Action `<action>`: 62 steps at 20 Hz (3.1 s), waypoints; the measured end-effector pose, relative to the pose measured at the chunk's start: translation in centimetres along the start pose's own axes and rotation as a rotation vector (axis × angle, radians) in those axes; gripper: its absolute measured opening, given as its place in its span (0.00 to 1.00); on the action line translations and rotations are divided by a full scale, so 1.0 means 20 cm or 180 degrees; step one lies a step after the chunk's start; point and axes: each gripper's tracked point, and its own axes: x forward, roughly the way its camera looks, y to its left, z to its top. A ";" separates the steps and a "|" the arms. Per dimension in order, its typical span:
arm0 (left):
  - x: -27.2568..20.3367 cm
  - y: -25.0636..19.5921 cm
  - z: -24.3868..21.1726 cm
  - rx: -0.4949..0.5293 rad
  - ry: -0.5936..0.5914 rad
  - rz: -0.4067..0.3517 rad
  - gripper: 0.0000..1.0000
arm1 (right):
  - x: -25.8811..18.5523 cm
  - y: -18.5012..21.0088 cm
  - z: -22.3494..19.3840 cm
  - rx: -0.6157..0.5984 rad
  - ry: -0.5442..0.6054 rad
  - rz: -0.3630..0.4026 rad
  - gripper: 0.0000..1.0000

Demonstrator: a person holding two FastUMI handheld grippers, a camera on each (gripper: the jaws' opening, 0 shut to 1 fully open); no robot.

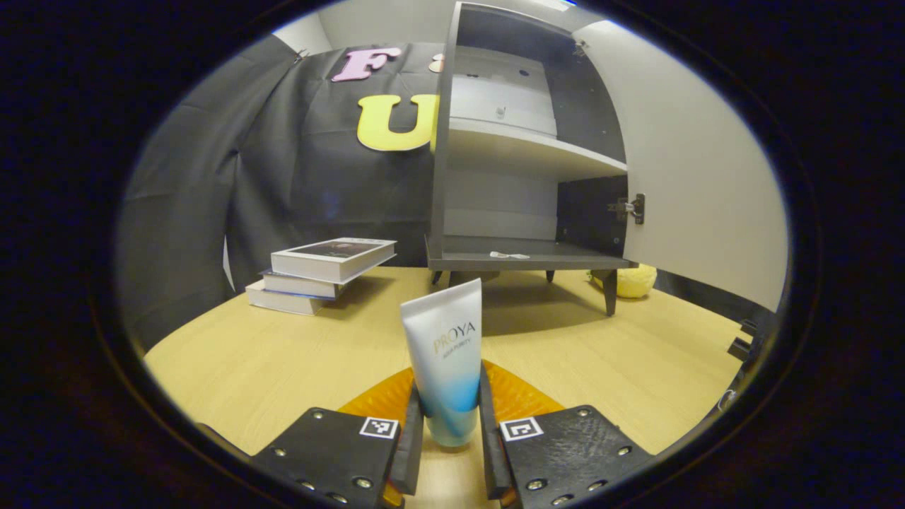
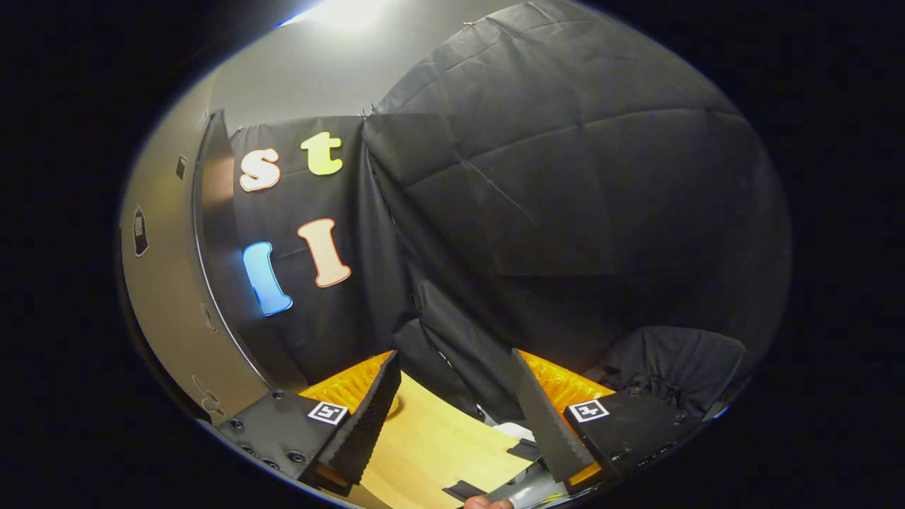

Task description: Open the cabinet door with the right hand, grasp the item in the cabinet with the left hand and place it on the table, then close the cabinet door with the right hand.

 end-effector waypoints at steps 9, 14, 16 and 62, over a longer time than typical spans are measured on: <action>-0.03 -0.03 -0.09 0.0038 0.0329 -0.0084 0.40 | -0.03 0.14 -0.08 -0.0374 0.0057 0.0223 0.97; -0.07 -0.04 -0.05 0.0000 0.0315 -0.0150 0.64 | -0.04 0.13 -0.08 -0.0416 0.0034 0.0221 0.97; -0.09 -0.03 -0.04 -0.0035 0.0358 -0.0146 0.90 | -0.05 0.14 -0.07 -0.0470 0.0002 0.0244 0.97; -1.11 0.21 1.70 -0.0061 -0.0342 0.0402 0.89 | -0.52 0.60 0.24 -0.0675 -0.0285 0.1388 0.96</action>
